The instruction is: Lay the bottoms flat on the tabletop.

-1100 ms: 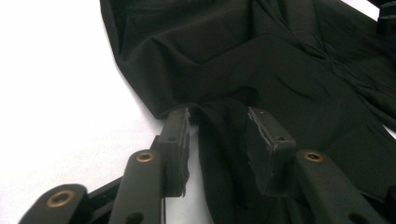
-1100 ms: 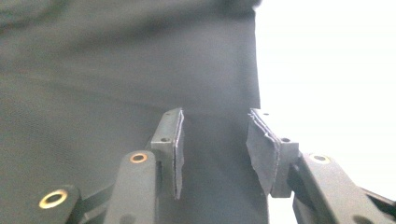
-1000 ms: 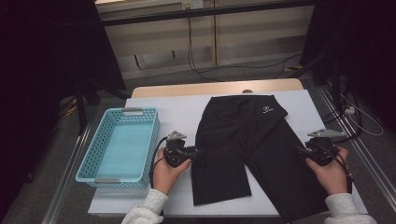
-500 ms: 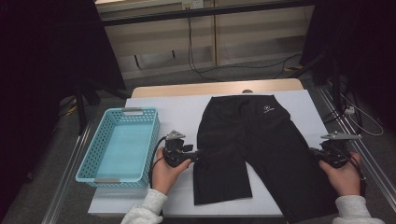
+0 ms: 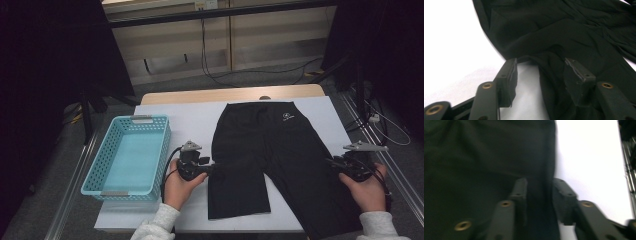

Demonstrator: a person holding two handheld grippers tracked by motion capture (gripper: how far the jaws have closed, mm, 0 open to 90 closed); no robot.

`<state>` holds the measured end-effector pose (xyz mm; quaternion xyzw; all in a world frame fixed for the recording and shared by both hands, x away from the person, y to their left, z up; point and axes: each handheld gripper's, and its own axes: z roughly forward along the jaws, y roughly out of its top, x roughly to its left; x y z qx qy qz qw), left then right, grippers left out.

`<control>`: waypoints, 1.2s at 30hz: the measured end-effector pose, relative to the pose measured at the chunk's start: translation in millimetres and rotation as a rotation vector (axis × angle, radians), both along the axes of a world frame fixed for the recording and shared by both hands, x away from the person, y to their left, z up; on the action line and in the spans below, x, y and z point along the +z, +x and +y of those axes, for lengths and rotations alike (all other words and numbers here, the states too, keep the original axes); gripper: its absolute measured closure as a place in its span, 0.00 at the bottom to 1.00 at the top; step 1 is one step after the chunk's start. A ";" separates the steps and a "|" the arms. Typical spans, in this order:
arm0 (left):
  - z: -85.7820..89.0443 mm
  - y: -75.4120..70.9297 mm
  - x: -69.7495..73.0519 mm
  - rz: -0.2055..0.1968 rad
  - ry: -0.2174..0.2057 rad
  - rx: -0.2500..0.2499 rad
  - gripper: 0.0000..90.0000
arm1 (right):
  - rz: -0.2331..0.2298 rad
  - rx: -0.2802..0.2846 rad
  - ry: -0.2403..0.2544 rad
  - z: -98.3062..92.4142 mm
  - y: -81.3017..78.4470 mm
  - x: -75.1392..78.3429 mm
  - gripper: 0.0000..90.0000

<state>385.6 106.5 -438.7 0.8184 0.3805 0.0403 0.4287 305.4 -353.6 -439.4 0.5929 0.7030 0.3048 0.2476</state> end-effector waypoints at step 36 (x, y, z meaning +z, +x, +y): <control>1.7 -0.9 17.9 0.009 -0.099 -0.042 1.00 | 0.048 0.505 0.059 157.9 -3.9 -6.1 0.55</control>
